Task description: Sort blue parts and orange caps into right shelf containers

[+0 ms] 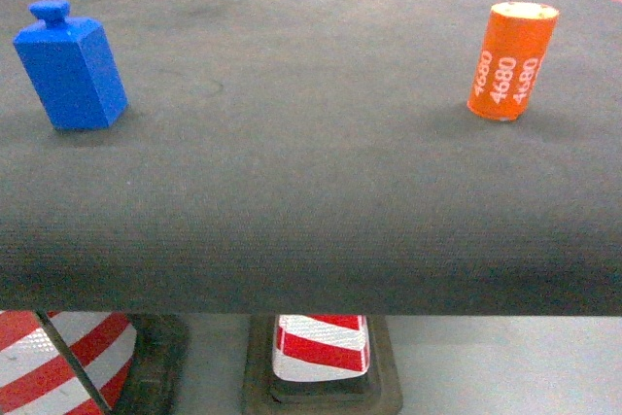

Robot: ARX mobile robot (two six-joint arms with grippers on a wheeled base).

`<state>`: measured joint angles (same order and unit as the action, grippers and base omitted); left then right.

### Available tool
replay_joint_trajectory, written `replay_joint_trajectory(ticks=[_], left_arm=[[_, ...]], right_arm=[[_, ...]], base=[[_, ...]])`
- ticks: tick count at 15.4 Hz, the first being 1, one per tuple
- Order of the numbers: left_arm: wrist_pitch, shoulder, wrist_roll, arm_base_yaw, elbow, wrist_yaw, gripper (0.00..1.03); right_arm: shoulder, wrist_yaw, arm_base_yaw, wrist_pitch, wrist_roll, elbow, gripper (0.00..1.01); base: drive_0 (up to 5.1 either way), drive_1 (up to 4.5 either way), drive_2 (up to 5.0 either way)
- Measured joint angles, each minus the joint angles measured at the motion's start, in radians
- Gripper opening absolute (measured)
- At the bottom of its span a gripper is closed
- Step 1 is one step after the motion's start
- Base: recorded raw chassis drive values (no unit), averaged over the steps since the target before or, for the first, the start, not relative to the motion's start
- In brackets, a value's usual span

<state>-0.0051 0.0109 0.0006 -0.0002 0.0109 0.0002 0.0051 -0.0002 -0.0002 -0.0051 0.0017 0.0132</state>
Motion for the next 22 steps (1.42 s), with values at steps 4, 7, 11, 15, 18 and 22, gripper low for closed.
replay_joint_trajectory(ticks=[4,7,11,15,18,22], left_arm=[[0.001,0.0,0.0,0.0,0.0,-0.002,0.98],[0.0,0.0,0.0,0.0,0.0,0.0,0.98],[0.005,0.0,0.0,0.0,0.0,0.0,0.98],[0.004,0.0,0.0,0.0,0.0,-0.001,0.98],[0.001,0.0,0.0,0.0,0.0,-0.001,0.98],[0.001,0.0,0.0,0.0,0.0,-0.001,0.98]], right_arm=[[0.0,0.0,0.0,0.0,-0.002,0.0,0.98],[0.0,0.0,0.0,0.0,-0.002,0.0,0.98],[0.0,0.0,0.0,0.004,-0.001,0.0,0.98],[0.0,0.0,0.0,0.002,-0.001,0.0,0.98],[0.0,0.0,0.0,0.0,-0.001,0.0,0.98],[0.0,0.0,0.0,0.0,-0.001,0.0,0.98]], base=[[0.0,0.0,0.0],[0.0,0.0,0.0],[0.0,0.0,0.0],[0.0,0.0,0.0],[0.0,0.0,0.0],[0.0,0.0,0.0]])
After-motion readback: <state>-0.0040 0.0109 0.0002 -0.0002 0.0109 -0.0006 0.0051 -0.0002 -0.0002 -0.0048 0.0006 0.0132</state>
